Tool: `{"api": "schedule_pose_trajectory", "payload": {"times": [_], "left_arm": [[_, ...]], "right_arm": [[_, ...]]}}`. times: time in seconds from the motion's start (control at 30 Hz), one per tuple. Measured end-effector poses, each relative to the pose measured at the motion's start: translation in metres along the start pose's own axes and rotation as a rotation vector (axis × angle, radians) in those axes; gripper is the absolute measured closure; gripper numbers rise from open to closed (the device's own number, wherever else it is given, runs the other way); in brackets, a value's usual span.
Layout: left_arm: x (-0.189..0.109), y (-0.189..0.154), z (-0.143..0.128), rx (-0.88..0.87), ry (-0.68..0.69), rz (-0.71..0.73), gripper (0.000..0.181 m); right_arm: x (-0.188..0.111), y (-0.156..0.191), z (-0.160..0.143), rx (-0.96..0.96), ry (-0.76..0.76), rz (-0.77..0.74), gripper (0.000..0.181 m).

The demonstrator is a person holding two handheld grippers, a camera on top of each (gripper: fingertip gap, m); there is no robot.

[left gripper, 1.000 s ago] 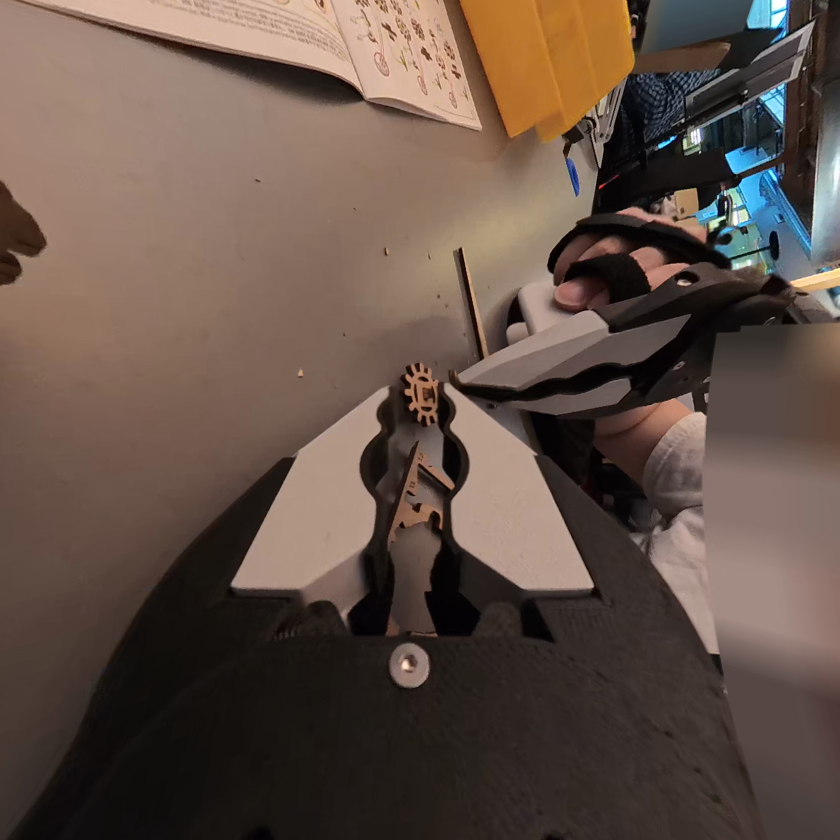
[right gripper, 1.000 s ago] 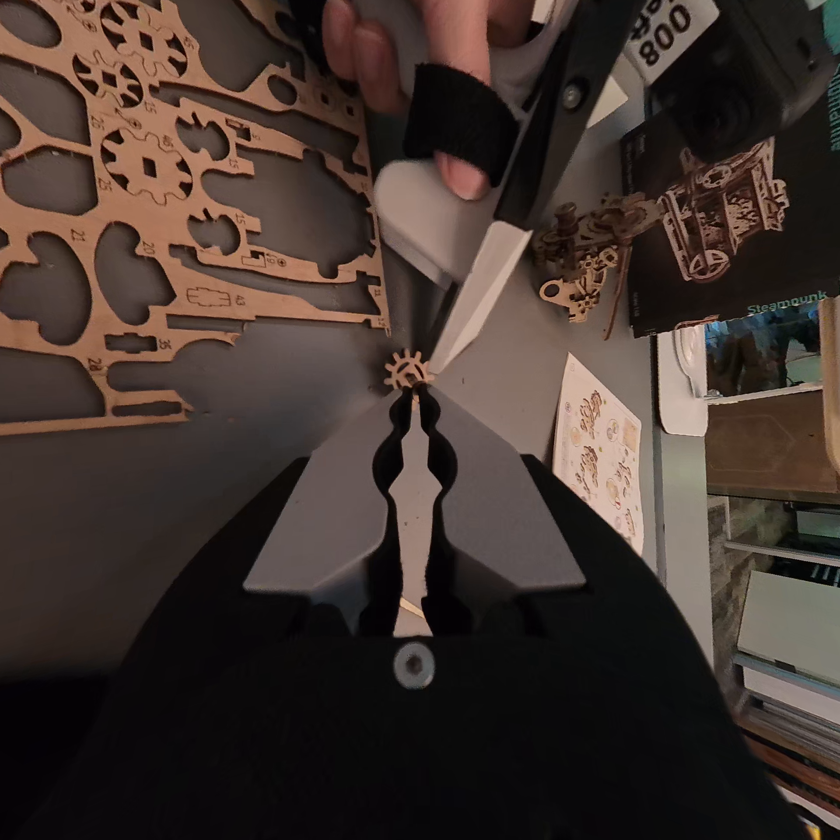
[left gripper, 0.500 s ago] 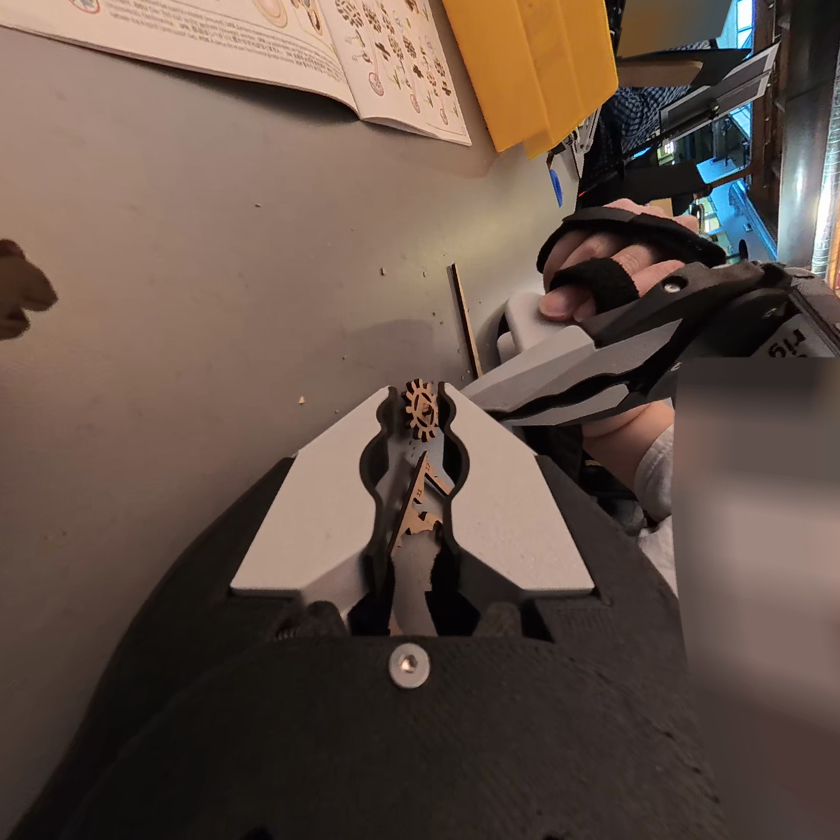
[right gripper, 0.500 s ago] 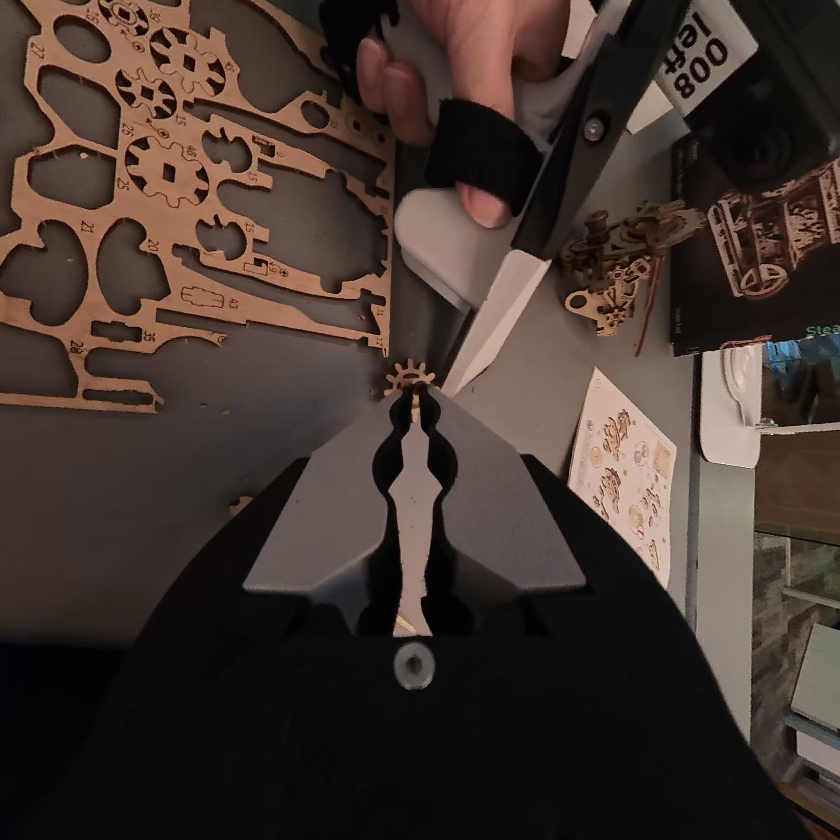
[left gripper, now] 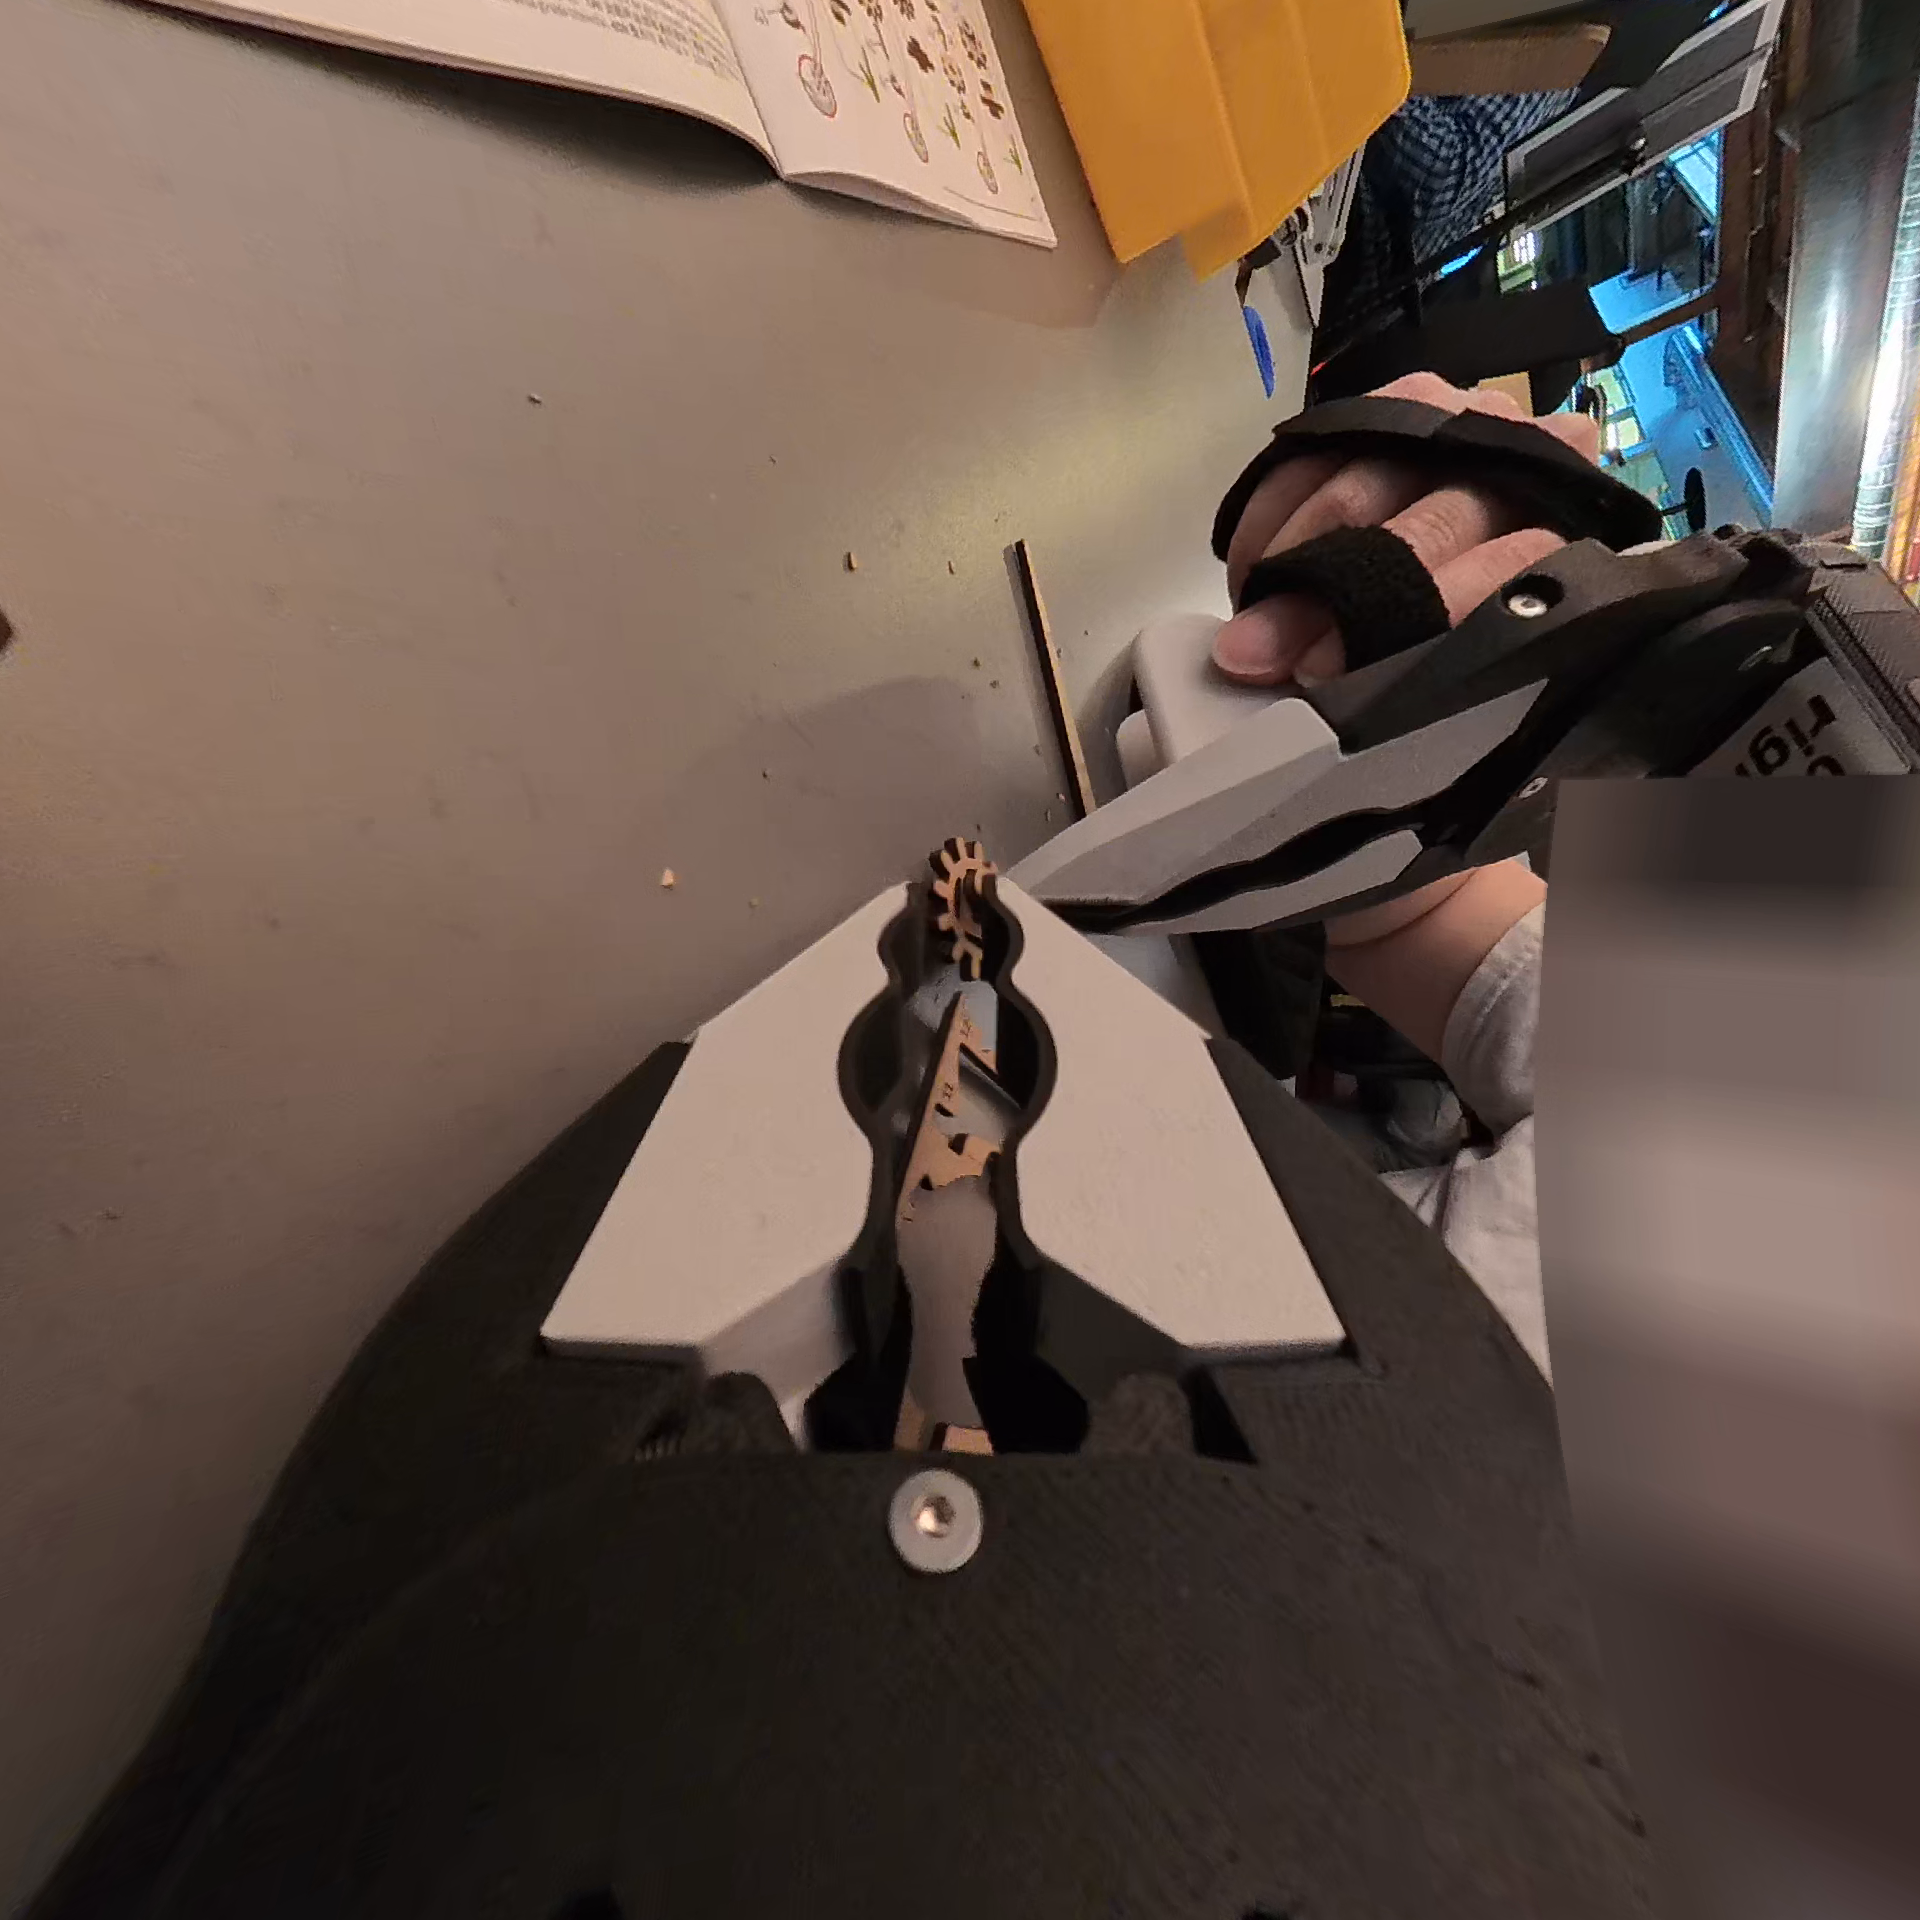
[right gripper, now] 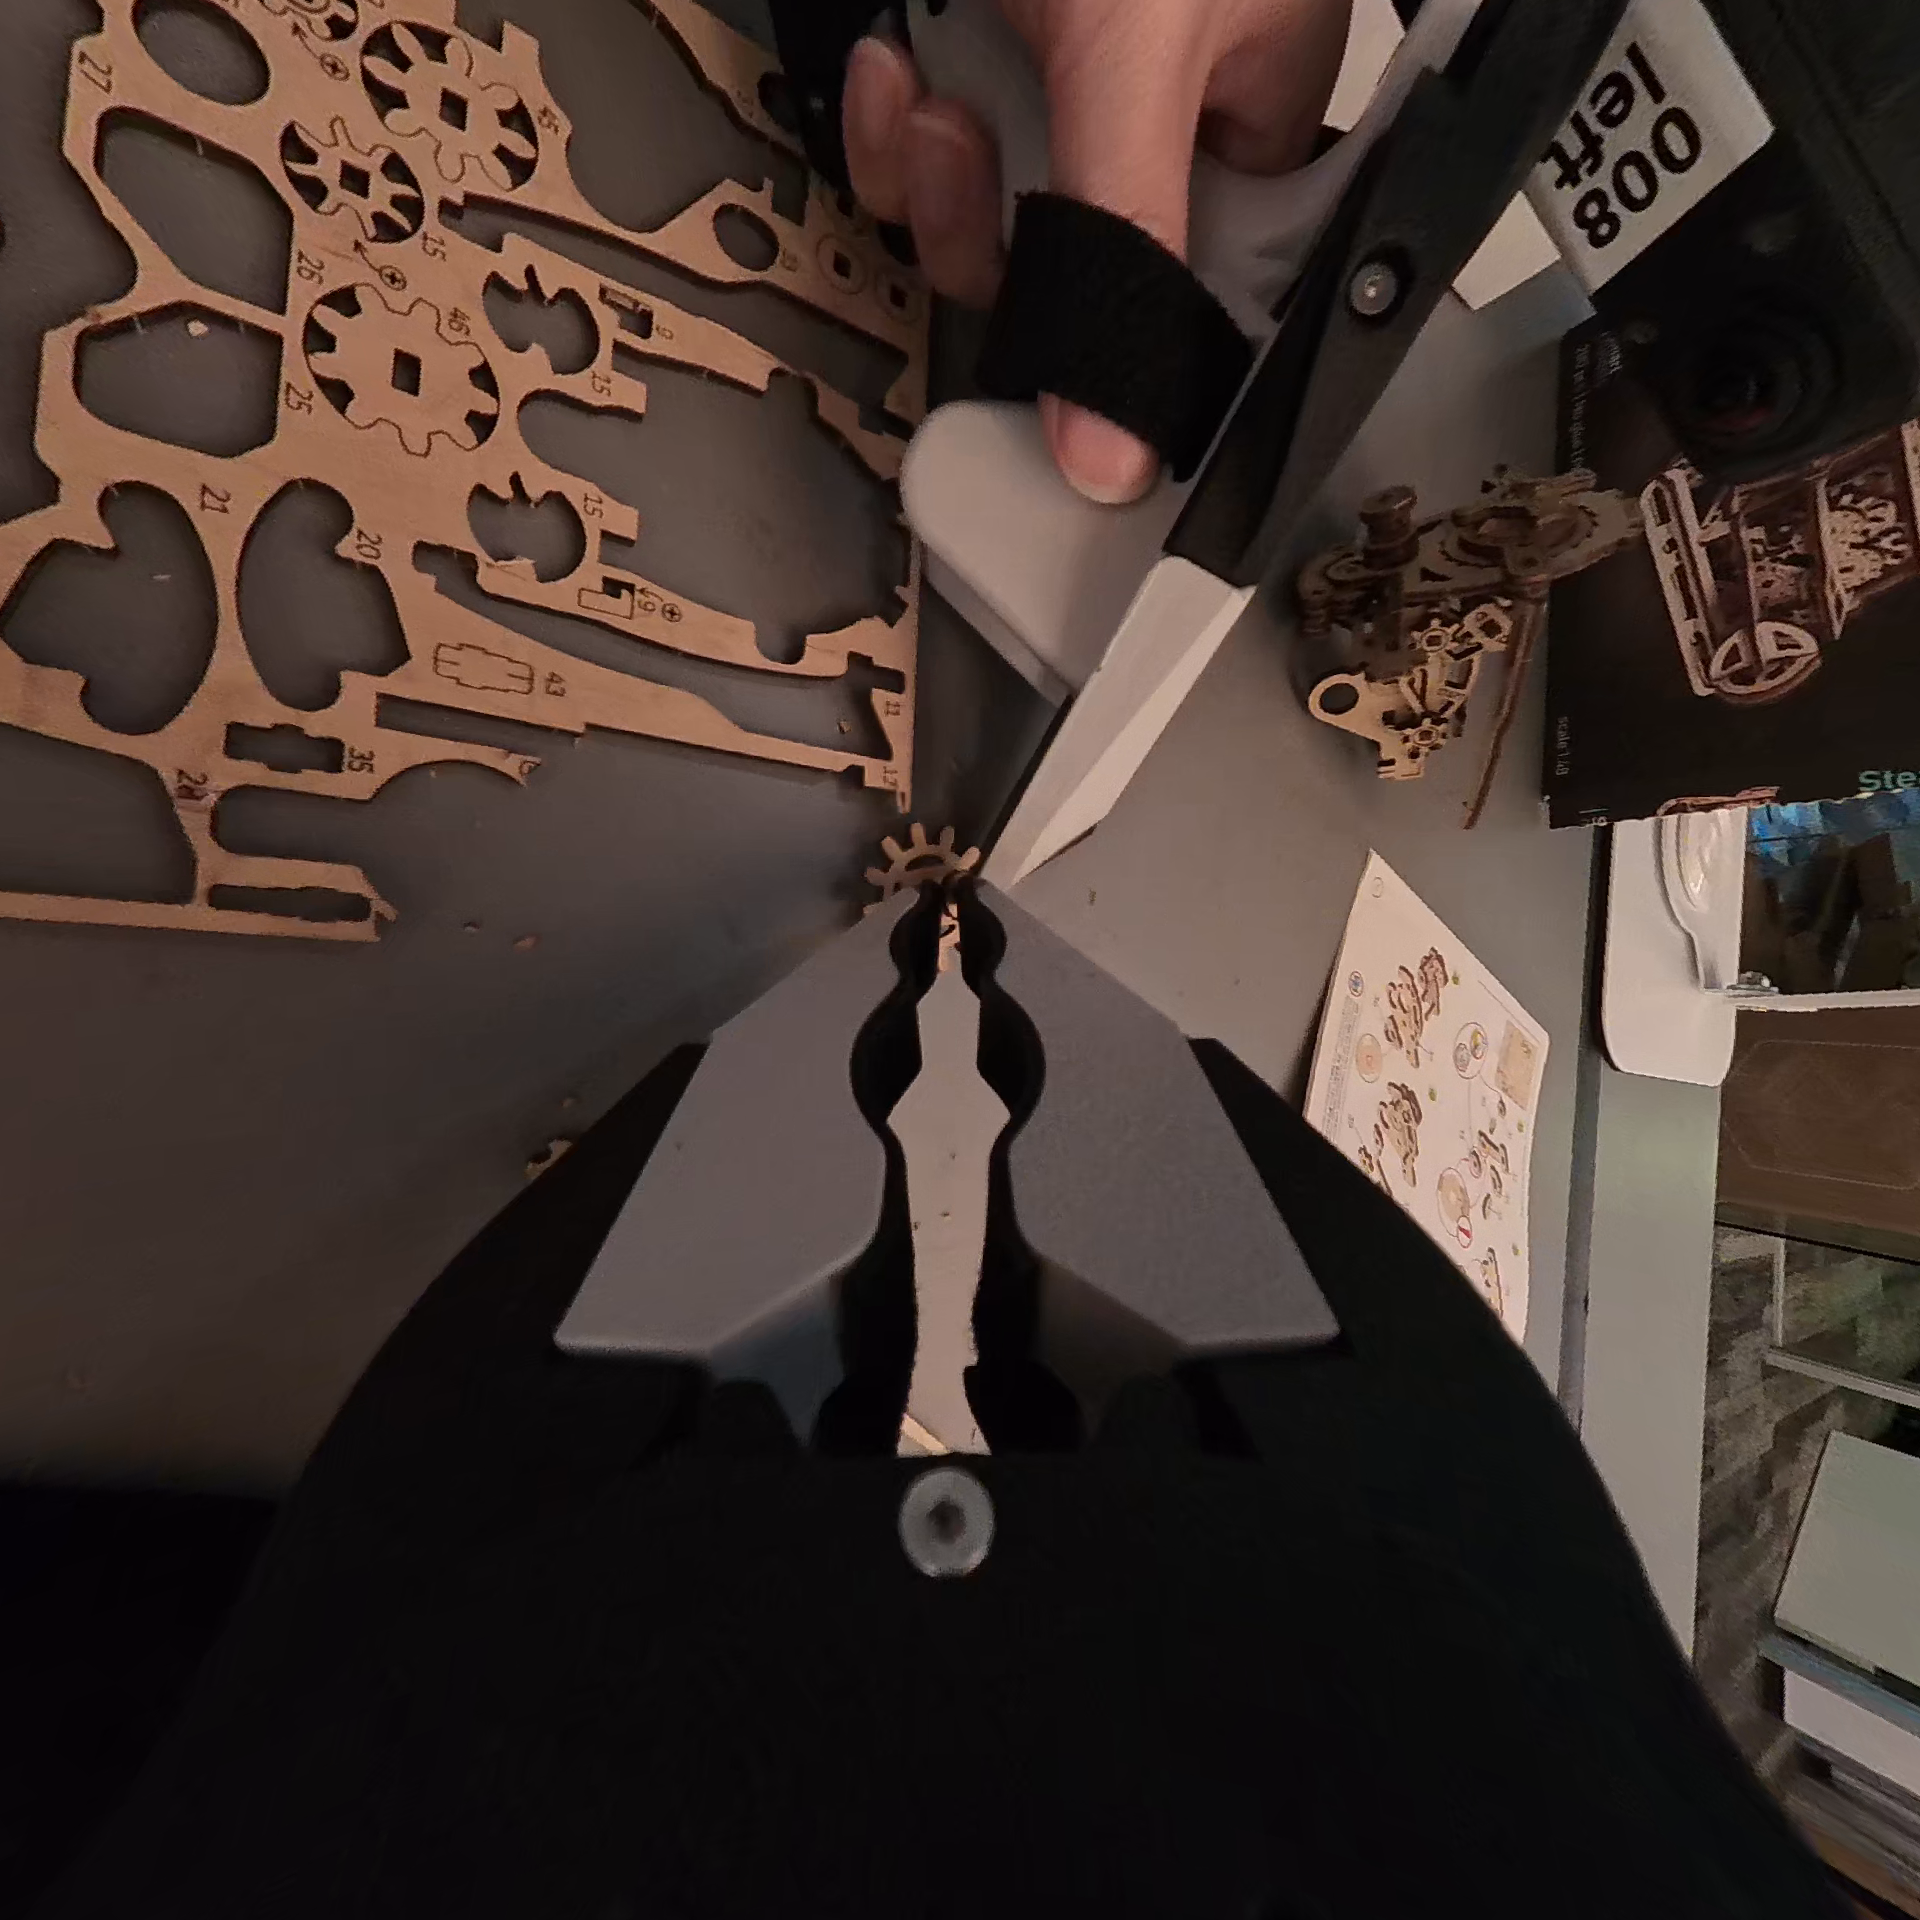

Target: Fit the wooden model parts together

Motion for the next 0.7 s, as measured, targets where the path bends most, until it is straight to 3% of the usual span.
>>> {"api": "schedule_pose_trajectory", "payload": {"times": [0.4,0.53,0.7], "left_arm": [[0.002,-0.002,-0.005,0.040,0.034,0.003,0.178],[0.002,-0.002,-0.005,0.039,0.034,-0.002,0.179],[0.002,-0.002,-0.005,0.039,0.034,-0.003,0.179]], "right_arm": [[-0.004,0.005,0.003,0.050,-0.045,0.037,0.178],[-0.012,0.000,0.002,0.144,-0.101,0.066,0.173],[-0.007,-0.005,-0.005,0.415,-0.171,0.190,0.170]]}}
Point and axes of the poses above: each gripper's, where its closed fingertips meet, x out along the fingers, z out of its top, y = z × x across the jaws, the point moved 2 cm from there along -x, back along the fingers, and after that the axes turned 6 degrees about y, right-handed, at the moved point
